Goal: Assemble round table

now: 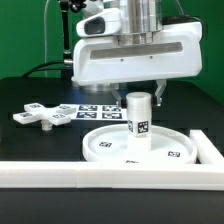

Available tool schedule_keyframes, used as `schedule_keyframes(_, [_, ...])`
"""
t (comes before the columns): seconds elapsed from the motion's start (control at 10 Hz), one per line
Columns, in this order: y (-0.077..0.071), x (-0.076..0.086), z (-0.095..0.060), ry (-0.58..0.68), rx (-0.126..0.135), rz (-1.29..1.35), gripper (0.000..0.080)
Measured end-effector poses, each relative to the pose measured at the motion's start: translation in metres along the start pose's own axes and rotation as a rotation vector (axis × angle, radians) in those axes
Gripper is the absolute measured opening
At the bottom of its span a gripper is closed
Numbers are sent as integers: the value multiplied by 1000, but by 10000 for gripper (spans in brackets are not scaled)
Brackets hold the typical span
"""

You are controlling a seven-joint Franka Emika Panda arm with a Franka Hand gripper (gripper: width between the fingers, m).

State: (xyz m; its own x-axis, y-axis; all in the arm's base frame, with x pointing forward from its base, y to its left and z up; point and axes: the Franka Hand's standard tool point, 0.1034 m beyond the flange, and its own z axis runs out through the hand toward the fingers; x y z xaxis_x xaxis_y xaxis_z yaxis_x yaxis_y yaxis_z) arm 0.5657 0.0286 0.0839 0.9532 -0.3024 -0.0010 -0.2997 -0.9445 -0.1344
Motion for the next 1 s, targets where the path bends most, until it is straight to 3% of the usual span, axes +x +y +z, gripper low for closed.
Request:
schedule_keyframes(0.3, [-2, -5, 2, 45, 20, 415, 409])
schedule_keyframes(0.8, [-1, -5, 3, 32, 53, 732, 409])
schedule_keyframes(1.0, [3, -4, 3, 10, 90, 959, 409])
